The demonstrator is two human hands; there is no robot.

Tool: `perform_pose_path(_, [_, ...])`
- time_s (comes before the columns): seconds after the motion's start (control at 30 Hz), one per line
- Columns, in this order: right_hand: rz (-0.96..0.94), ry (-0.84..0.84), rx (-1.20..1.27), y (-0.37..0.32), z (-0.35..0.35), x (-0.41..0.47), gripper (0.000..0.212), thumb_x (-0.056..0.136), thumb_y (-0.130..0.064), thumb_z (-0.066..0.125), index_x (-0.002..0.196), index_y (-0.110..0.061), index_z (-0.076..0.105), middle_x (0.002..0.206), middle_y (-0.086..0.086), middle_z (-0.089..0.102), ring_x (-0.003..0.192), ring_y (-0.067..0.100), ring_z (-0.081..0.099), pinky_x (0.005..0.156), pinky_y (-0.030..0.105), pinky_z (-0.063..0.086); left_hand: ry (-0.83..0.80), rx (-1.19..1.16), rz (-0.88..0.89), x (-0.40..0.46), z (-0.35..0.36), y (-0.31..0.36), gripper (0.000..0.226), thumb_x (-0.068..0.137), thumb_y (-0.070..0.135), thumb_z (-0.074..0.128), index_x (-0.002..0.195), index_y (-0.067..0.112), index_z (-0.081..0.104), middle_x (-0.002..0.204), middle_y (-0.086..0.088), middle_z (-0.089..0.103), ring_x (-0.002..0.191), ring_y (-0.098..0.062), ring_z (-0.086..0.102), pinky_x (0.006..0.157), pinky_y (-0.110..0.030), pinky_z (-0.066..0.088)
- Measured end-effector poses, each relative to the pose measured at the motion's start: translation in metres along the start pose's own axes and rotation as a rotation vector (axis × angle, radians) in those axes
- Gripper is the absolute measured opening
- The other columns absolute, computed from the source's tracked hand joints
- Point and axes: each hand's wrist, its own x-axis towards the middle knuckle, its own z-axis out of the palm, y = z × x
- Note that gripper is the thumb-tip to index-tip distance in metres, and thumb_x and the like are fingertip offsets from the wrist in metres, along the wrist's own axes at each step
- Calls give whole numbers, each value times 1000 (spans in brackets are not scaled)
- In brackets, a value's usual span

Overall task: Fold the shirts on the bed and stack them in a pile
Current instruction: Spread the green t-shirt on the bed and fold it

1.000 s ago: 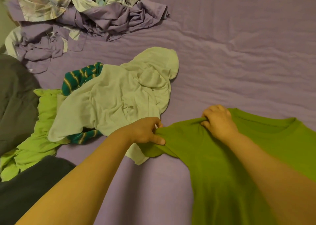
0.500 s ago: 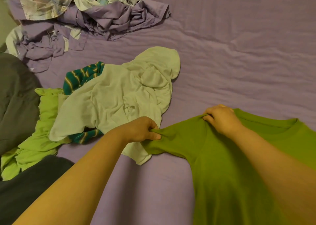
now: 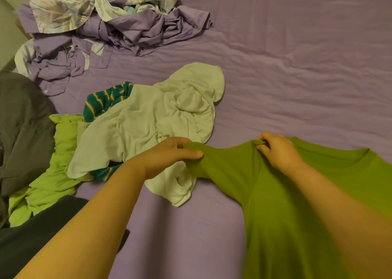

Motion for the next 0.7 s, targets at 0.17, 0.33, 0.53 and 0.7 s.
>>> perform_pose_path(0.17, [6,6,53,8,5,-1,15,89,-19,60,98,-9,66,98,19,67,99,37,57,80,41,42,247,121,128,12,27,-9,14,90,24,61,90,12,55,83,-1,59,75,-8,56,66,-14,46])
perform_pose_path(0.33, [30,24,117,12,10,1,11,85,-21,66,89,-11,68,86,19,67,92,37,57,75,39,42,477,252,186,13,31,-24,24,82,25,71,87,7,57,80,-5,59,73,-11,53,64,-17,41])
perform_pose_path(0.53, [3,158,25,-1,24,-2,19,83,-19,66,101,-13,68,103,17,66,107,37,52,89,41,40,889,659,-59,5,20,-33,34,94,42,49,96,9,42,77,-5,54,79,-29,57,57,-32,34])
perform_pose_path(0.7, [-20,285,-15,-20,48,-49,43,85,-27,57,125,-11,57,136,19,50,130,39,39,105,54,31,805,855,-129,18,37,-42,45,91,58,42,81,14,42,71,-2,53,70,-24,53,51,-29,28])
